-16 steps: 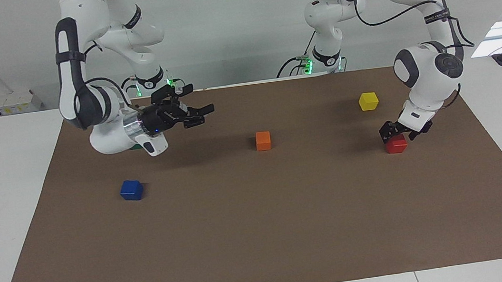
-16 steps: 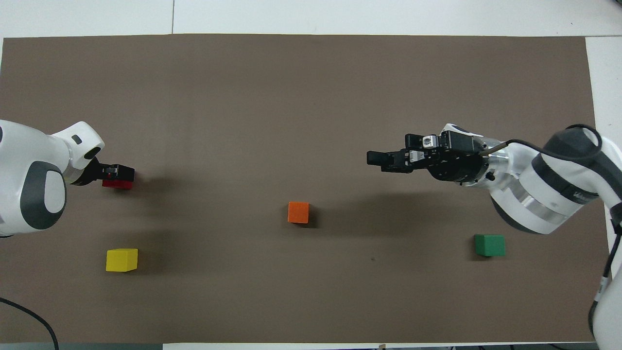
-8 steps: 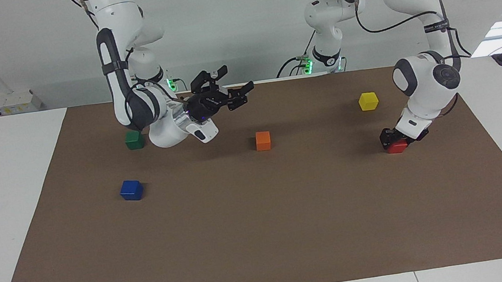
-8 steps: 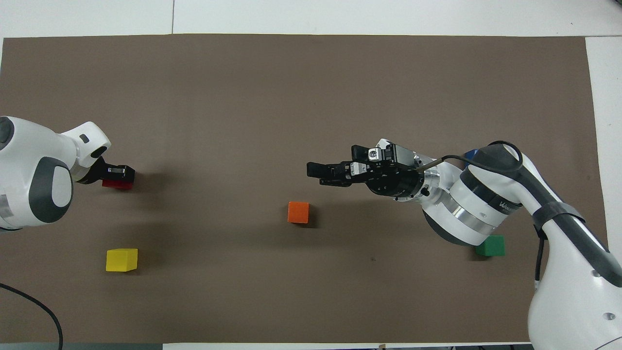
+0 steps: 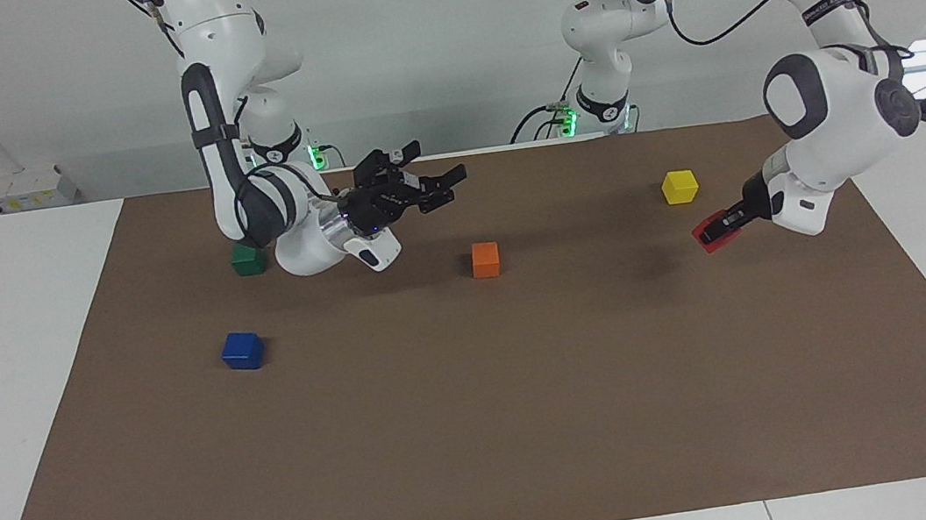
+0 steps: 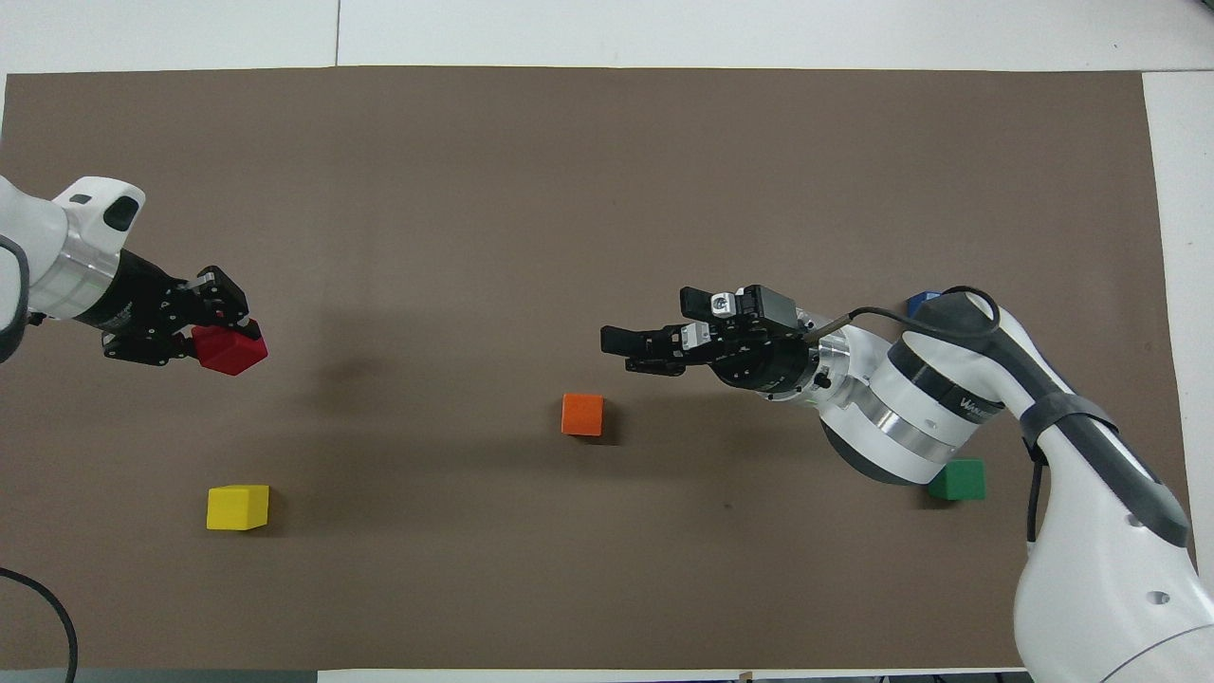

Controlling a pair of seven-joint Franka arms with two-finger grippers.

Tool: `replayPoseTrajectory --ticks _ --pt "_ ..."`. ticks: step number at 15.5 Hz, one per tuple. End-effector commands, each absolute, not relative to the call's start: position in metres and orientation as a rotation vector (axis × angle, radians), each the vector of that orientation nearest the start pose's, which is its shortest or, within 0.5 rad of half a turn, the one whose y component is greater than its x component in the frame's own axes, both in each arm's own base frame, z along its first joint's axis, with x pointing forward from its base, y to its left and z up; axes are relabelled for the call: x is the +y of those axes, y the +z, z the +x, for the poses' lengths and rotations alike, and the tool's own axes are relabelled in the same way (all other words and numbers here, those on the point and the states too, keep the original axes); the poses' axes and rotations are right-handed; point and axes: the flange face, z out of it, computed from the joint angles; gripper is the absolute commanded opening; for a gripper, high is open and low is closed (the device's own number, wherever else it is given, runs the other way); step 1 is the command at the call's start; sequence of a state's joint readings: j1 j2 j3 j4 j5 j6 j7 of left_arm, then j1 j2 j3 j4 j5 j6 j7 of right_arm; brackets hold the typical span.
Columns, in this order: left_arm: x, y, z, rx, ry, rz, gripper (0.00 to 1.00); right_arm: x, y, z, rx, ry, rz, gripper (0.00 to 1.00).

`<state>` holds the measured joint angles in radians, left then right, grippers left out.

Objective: Transfer red block to right arm and stack on blue block
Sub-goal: 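Carry the red cube toward the right gripper with the left gripper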

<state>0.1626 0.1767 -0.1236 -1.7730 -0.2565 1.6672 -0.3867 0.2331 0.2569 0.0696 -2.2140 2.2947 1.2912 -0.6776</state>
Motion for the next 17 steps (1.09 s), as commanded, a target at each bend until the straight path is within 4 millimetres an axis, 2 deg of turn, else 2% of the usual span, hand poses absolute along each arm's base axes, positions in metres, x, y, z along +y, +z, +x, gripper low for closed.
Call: replayPoseTrajectory --ticks 1,4,6,8,11,13,15,17 --pt "-0.029 0.498 0.575 -1.154 0.732 -3.173 0.0 0.262 0.371 0.506 0.175 0.154 -0.858 1.0" --pt "-0.059 0.551 0.546 -1.498 1.019 -3.084 0.0 0.265 0.37 0.502 0.17 0.162 -0.856 1.0" --pt "-0.111 0.57 0.531 -1.643 1.129 -2.929 0.0 0.267 0.37 0.501 0.168 0.165 -0.855 1.0" --pt "-0.152 0.59 0.519 -1.885 1.237 -2.697 0.0 0.267 0.371 0.5 0.162 0.157 -0.854 1.0" --pt "-0.179 0.612 0.514 -2.081 1.379 -2.539 0.0 0.267 0.371 0.501 0.162 0.15 -0.859 1.0" --pt "-0.181 0.628 0.515 -2.332 1.408 -2.297 0.0 0.267 0.37 0.501 0.165 0.15 -0.862 1.0" --pt "-0.185 0.632 0.522 -2.51 1.391 -2.164 0.0 0.267 0.37 0.501 0.165 0.15 -0.862 1.0" --pt "-0.205 0.629 0.523 -2.597 1.435 -2.112 0.0 0.267 0.37 0.502 0.167 0.149 -0.864 1.0"
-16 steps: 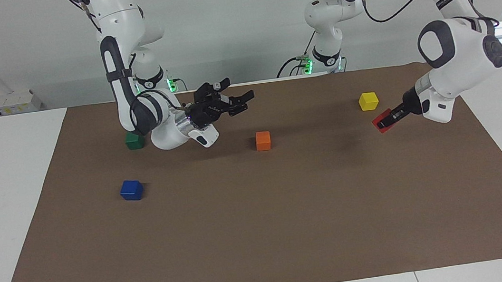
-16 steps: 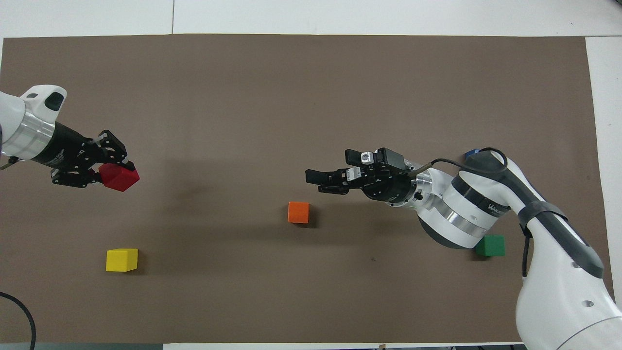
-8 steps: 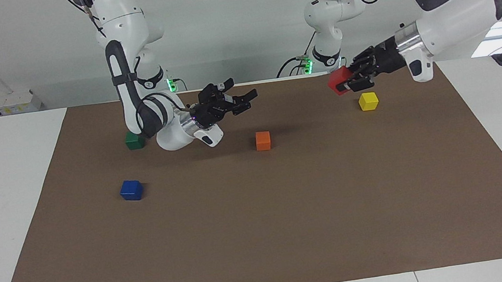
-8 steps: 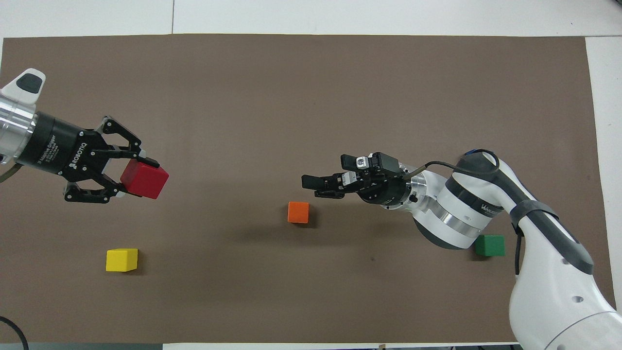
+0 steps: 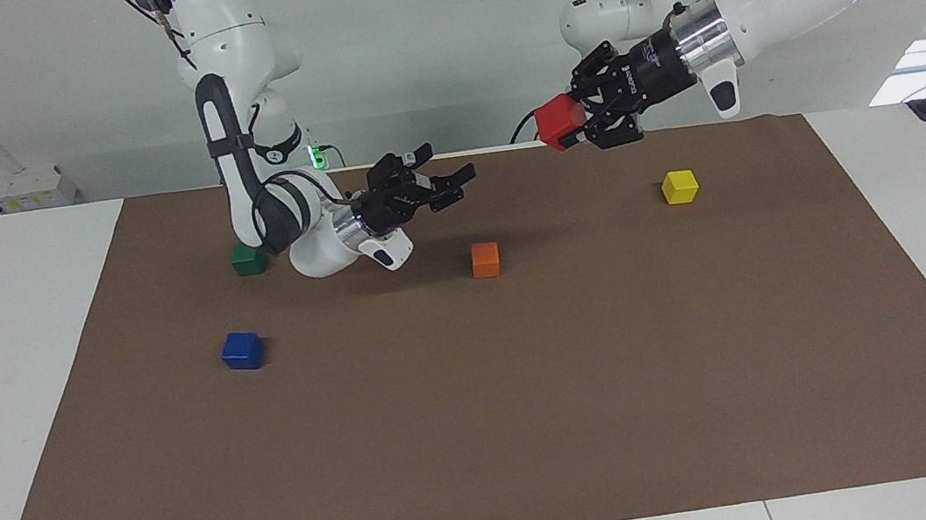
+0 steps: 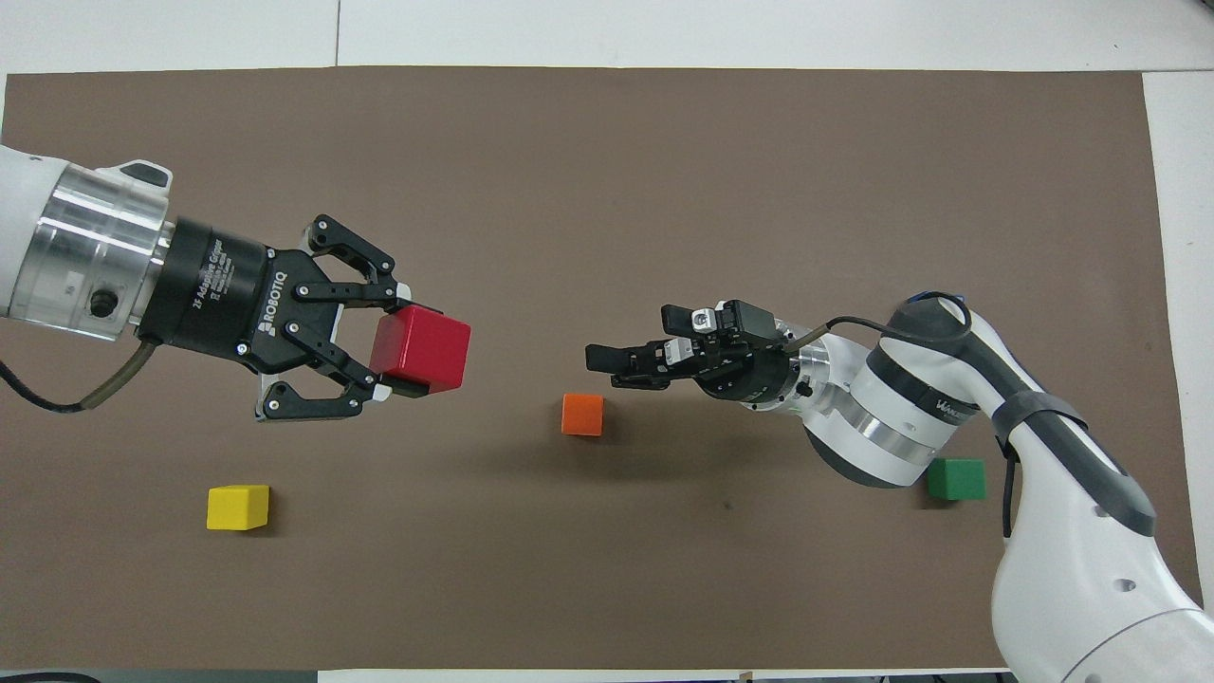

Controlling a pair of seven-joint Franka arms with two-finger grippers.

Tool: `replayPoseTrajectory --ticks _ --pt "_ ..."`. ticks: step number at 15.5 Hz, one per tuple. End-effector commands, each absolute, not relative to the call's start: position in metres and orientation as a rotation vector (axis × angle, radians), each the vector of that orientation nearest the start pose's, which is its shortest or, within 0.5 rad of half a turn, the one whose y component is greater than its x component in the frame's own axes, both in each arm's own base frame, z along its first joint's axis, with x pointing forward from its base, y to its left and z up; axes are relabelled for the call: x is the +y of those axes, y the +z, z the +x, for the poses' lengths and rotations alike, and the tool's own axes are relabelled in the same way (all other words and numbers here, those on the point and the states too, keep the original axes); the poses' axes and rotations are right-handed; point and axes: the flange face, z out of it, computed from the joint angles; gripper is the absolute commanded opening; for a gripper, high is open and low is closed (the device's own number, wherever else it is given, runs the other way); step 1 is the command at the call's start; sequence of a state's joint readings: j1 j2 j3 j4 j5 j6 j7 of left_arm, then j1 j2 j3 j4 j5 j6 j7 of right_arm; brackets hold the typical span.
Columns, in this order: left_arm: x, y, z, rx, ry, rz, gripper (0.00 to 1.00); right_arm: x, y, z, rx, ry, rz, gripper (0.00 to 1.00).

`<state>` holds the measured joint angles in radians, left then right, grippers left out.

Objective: Transfer red block to right arm and stack on blue block
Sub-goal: 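Carry the red cube toward the right gripper with the left gripper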

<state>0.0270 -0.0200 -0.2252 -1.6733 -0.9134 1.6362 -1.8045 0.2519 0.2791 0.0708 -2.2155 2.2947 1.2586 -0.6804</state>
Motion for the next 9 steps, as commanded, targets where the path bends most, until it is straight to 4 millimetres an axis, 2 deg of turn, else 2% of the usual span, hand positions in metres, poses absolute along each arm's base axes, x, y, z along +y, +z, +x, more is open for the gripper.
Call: replayPoseTrajectory --ticks 1,5,8,9 --pt "-0.221 0.626 0.516 1.902 -1.039 1.494 0.0 0.267 0.369 0.502 0.168 0.148 -0.865 1.0" --pt "-0.276 0.612 0.489 1.889 -1.012 1.507 0.0 0.27 0.369 0.501 0.169 0.15 -0.871 1.0" --pt "-0.303 0.608 0.473 1.822 -0.974 1.566 0.0 0.27 0.369 0.502 0.172 0.148 -0.874 1.0" --pt "-0.307 0.607 0.469 1.816 -0.966 1.569 0.0 0.27 0.368 0.502 0.173 0.147 -0.875 1.0"
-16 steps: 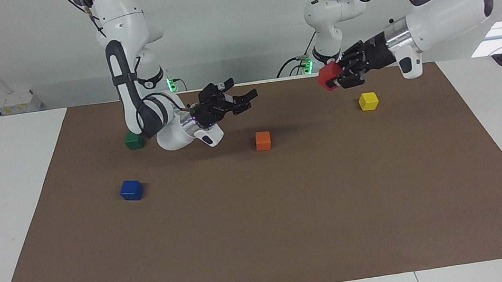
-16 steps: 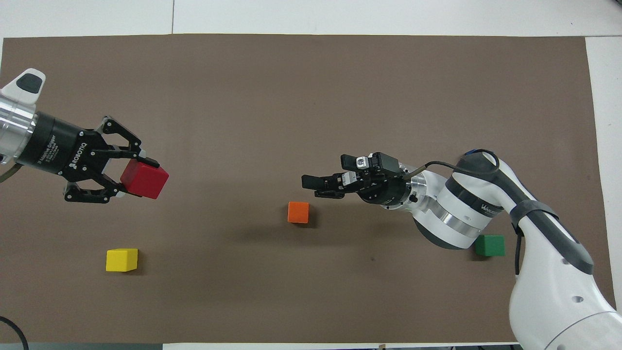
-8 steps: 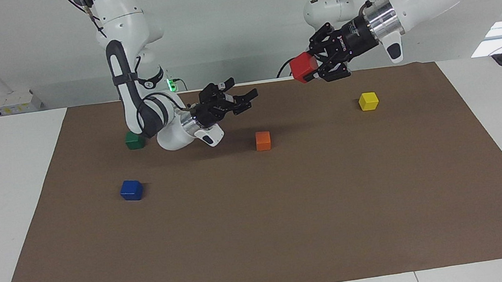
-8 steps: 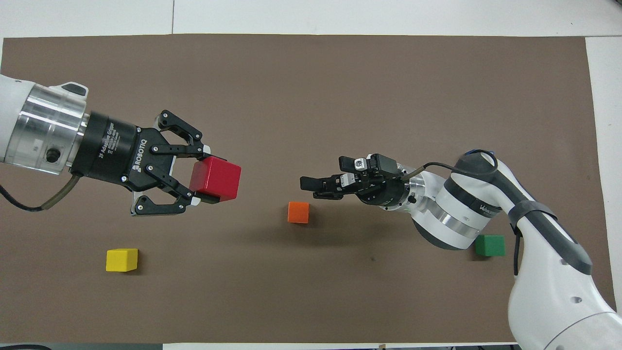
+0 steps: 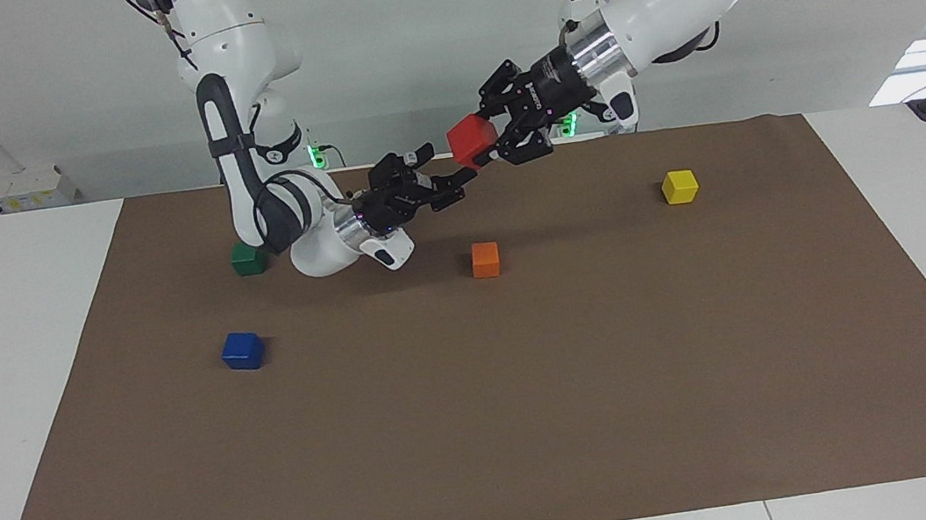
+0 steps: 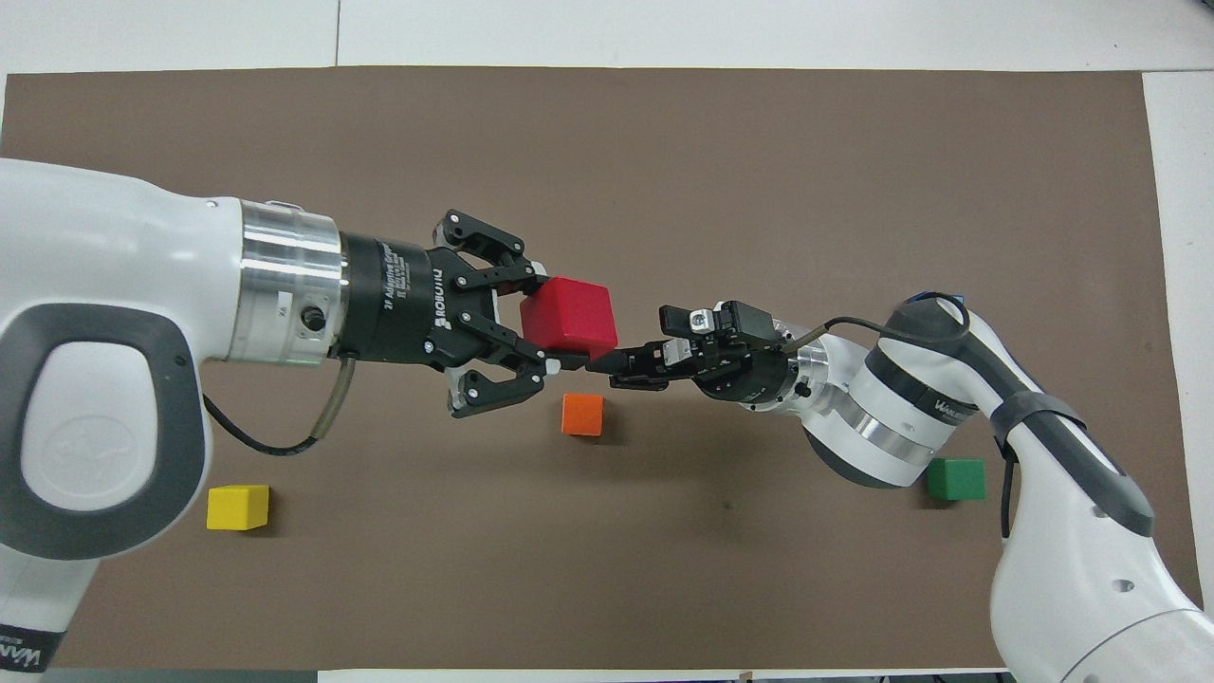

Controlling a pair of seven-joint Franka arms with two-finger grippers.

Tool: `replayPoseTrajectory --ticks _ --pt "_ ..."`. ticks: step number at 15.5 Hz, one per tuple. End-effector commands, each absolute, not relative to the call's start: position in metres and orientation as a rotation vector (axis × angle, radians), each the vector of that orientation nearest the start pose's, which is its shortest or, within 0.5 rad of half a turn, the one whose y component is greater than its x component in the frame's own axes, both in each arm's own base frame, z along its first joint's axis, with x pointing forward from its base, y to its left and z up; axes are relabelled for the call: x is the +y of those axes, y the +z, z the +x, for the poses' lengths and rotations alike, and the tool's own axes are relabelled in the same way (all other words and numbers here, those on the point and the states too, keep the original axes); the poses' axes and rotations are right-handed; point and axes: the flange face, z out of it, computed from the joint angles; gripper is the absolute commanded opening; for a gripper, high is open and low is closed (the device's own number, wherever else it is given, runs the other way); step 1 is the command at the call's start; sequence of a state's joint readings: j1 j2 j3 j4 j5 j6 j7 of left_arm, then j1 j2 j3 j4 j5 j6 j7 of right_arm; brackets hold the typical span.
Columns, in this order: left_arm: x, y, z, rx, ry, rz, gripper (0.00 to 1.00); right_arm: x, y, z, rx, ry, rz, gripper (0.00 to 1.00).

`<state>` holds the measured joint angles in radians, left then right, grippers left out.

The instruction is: Transfer red block to right arm and stack on blue block

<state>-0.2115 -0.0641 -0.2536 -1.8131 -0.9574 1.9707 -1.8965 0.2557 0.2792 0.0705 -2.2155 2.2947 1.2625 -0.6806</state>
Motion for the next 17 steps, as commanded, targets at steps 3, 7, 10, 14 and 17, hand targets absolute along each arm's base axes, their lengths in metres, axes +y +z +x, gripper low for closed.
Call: replayPoseTrajectory --ticks 3,7,10,14,17 --pt "-0.318 0.596 0.452 1.799 -0.936 1.594 0.0 0.27 0.369 0.503 0.171 0.147 -0.876 1.0" --pt "-0.318 0.576 0.443 1.829 -0.829 1.524 0.0 0.27 0.37 0.504 0.17 0.146 -0.877 0.93" --pt "-0.322 0.576 0.442 1.827 -0.815 1.513 0.0 0.27 0.37 0.504 0.17 0.144 -0.881 0.37" --pt "-0.32 0.575 0.444 1.831 -0.811 1.506 0.0 0.271 0.367 0.509 0.187 0.145 -0.918 0.0" --pt "-0.32 0.577 0.445 1.823 -0.808 1.51 0.0 0.27 0.367 0.51 0.195 0.147 -0.924 0.0"
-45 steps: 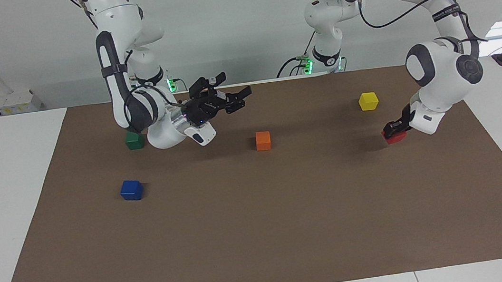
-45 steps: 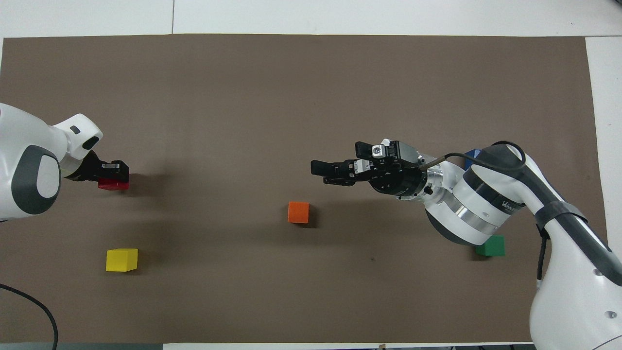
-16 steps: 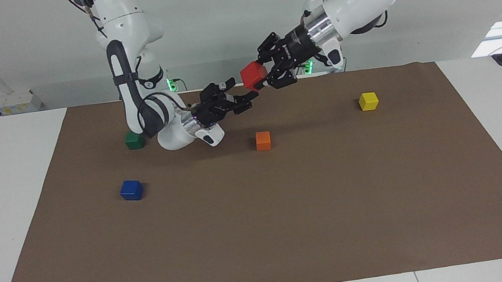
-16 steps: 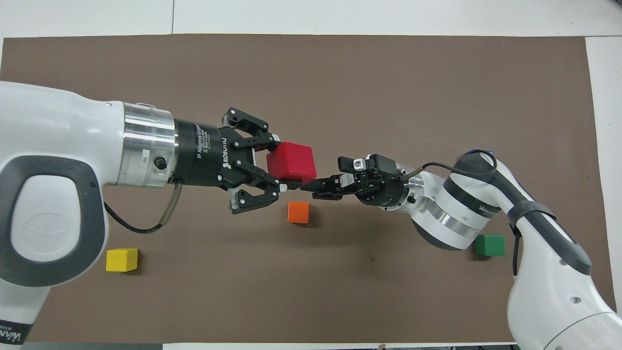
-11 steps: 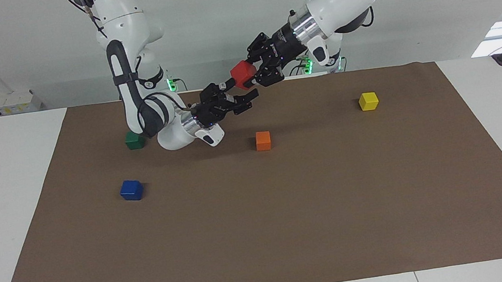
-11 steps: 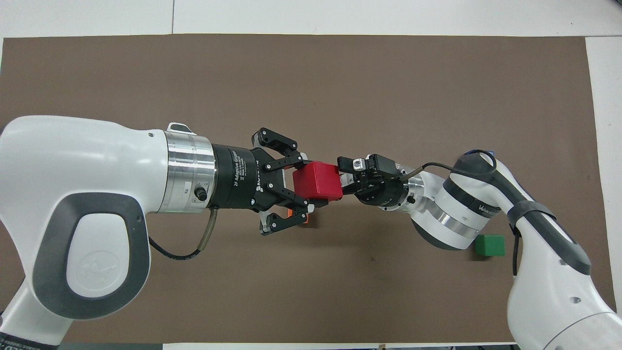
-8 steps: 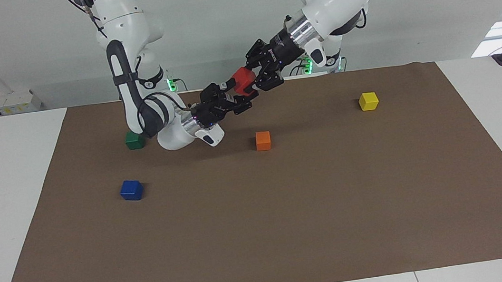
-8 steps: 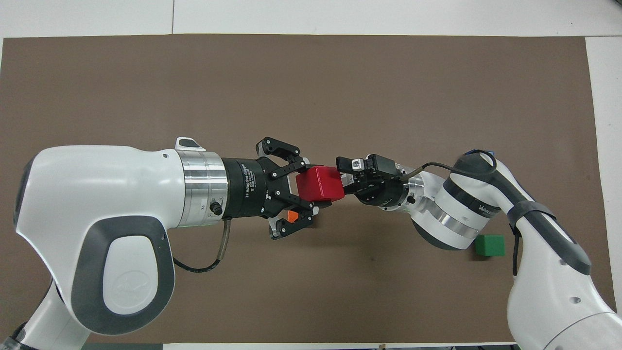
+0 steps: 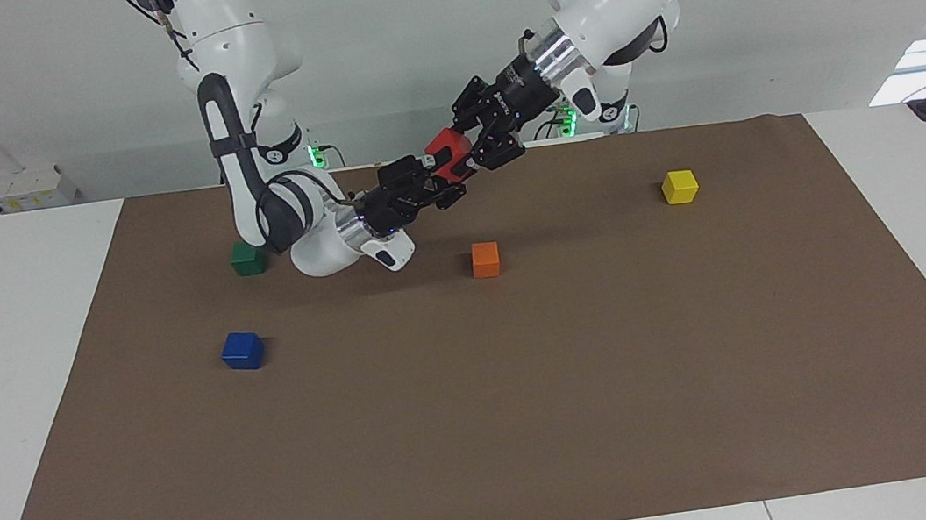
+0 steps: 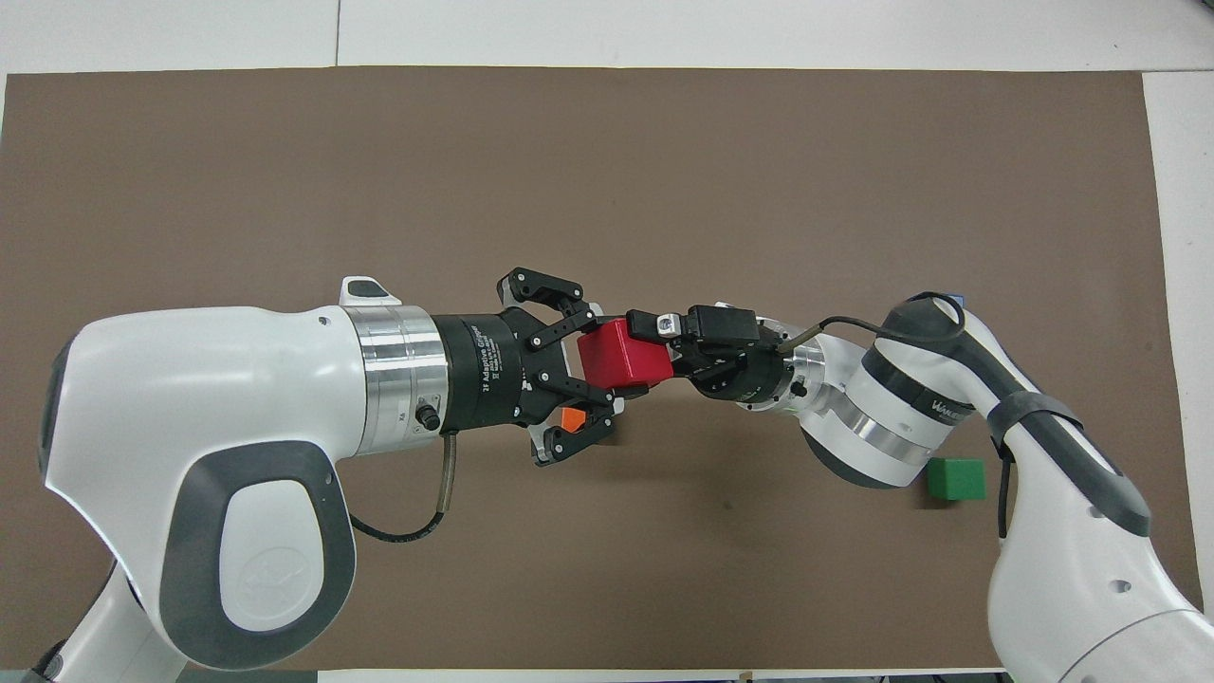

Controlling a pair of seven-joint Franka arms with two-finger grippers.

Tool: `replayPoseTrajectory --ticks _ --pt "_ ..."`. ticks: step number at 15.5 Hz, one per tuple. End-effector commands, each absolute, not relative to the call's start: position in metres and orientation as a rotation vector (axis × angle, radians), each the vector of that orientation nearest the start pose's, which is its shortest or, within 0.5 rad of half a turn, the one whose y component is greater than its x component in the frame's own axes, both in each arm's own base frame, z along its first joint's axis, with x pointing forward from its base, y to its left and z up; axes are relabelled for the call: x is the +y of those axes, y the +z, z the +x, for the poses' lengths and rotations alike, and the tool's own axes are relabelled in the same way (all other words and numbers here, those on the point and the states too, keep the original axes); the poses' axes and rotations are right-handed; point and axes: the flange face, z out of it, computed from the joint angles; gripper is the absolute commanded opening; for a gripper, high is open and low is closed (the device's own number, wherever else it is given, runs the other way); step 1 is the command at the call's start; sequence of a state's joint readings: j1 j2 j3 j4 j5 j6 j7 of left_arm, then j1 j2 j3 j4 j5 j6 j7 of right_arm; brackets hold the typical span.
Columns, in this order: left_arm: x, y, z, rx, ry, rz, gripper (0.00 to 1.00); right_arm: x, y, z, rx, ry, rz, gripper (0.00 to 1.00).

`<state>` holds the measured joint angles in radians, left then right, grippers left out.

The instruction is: Transfer red block to right arm and stack on blue block

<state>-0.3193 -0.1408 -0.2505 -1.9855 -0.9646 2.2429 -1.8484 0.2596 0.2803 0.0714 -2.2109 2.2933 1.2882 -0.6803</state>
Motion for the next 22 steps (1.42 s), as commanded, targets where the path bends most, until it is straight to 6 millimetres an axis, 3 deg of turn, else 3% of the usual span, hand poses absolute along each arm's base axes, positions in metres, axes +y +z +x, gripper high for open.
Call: replayPoseTrajectory --ticks 1,2,5,7,10,13,15,18,22 --pt "-0.32 0.578 0.445 1.829 -0.811 1.504 0.45 0.27 0.366 0.51 0.198 0.148 -0.926 0.0" --pt "-0.319 0.579 0.446 1.836 -0.819 1.498 0.99 0.271 0.367 0.51 0.199 0.149 -0.929 0.0" --pt "-0.305 0.577 0.451 1.851 -0.842 1.515 1.0 0.27 0.367 0.511 0.207 0.145 -0.937 0.0" --pt "-0.267 0.579 0.463 1.878 -0.873 1.533 1.0 0.267 0.372 0.513 0.225 0.173 -0.94 0.0" --pt "-0.211 0.58 0.475 1.774 -0.856 1.654 1.0 0.26 0.391 0.52 0.246 0.21 -1.019 0.0" --pt "-0.15 0.572 0.484 1.677 -0.741 1.83 1.0 0.23 0.434 0.529 0.303 0.244 -1.178 0.0" --pt "-0.131 0.566 0.488 1.621 -0.61 1.989 1.0 0.203 0.474 0.533 0.342 0.27 -1.35 0.0" --pt "-0.115 0.56 0.489 1.477 -0.391 2.298 1.0 0.163 0.517 0.542 0.391 0.322 -1.475 0.0" --pt "-0.055 0.555 0.511 1.255 -0.231 2.517 1.0 0.126 0.562 0.539 0.424 0.334 -1.798 0.0"
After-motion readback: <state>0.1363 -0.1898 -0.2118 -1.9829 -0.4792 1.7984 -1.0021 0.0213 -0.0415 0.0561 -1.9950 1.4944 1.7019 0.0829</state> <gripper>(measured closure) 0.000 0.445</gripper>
